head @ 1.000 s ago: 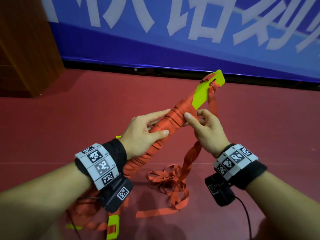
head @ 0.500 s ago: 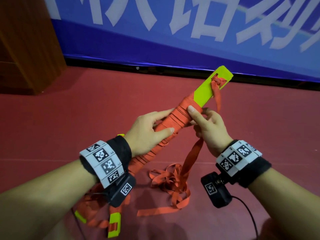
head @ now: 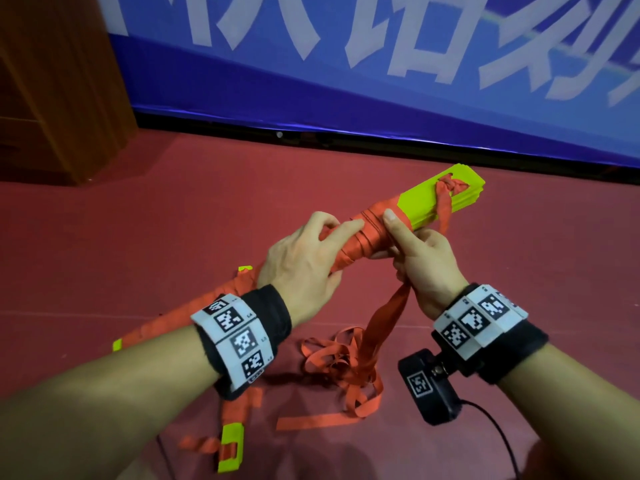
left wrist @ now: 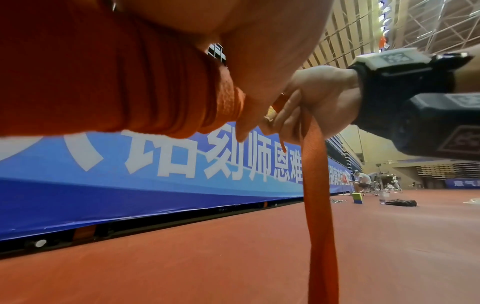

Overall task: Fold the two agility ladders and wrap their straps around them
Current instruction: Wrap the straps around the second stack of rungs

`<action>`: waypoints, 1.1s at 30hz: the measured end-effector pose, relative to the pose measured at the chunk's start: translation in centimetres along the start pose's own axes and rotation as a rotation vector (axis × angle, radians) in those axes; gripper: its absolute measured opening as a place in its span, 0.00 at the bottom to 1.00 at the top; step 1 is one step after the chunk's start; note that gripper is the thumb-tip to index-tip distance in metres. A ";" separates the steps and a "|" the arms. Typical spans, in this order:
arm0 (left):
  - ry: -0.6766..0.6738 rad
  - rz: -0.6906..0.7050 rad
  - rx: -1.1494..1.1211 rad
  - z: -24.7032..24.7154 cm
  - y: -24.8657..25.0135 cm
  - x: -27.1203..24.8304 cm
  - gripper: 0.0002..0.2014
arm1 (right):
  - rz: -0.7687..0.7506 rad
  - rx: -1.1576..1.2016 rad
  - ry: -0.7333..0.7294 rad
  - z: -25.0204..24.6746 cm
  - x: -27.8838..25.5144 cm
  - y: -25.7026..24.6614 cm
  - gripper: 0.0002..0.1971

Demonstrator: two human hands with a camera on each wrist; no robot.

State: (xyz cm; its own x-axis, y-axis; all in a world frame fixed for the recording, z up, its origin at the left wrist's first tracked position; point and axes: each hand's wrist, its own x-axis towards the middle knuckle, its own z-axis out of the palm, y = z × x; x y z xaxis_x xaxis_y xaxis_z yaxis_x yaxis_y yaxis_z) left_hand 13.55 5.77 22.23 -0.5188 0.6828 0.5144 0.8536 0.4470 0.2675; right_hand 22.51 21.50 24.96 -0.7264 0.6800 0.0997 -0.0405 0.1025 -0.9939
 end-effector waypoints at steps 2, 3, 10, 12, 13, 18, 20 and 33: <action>0.001 -0.014 -0.060 -0.1 -0.2 0.1 0.35 | -0.052 -0.025 0.005 -0.1 -0.4 -0.5 0.13; -0.008 -0.034 -0.099 -0.2 -0.3 0.2 0.35 | -0.075 -0.041 0.007 -0.2 -0.6 -0.7 0.12; -0.039 -0.148 -0.336 -0.2 -0.7 0.6 0.36 | -0.141 -0.150 -0.077 -0.7 -0.7 -0.1 0.12; -0.039 -0.145 -0.349 -0.4 -0.6 0.6 0.36 | -0.159 -0.177 -0.086 -0.9 -0.5 0.1 0.12; -0.039 -0.146 -0.360 -0.5 -0.7 0.6 0.36 | -0.168 -0.184 -0.095 -1.0 -0.6 0.0 0.11; -0.056 -0.183 -0.479 -1.0 -1.2 0.6 0.37 | -0.190 -0.171 -0.174 -1.1 -0.7 -0.3 0.10; -0.068 -0.211 -0.545 -1.4 -1.1 0.5 0.35 | -0.192 -0.133 -0.199 -1.1 -0.7 -0.3 0.12; -0.164 -0.274 -0.759 -2.4 -0.4 0.4 0.30 | -0.195 -0.112 -0.183 -1.9 -0.4 -0.2 0.15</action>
State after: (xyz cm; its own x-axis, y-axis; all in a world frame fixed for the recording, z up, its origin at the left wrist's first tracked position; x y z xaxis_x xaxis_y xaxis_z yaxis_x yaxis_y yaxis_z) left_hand 13.12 4.51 24.28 -0.6632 0.7085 0.2411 0.4651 0.1378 0.8745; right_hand 24.12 22.58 25.21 -0.8247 0.4980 0.2682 -0.1230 0.3049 -0.9444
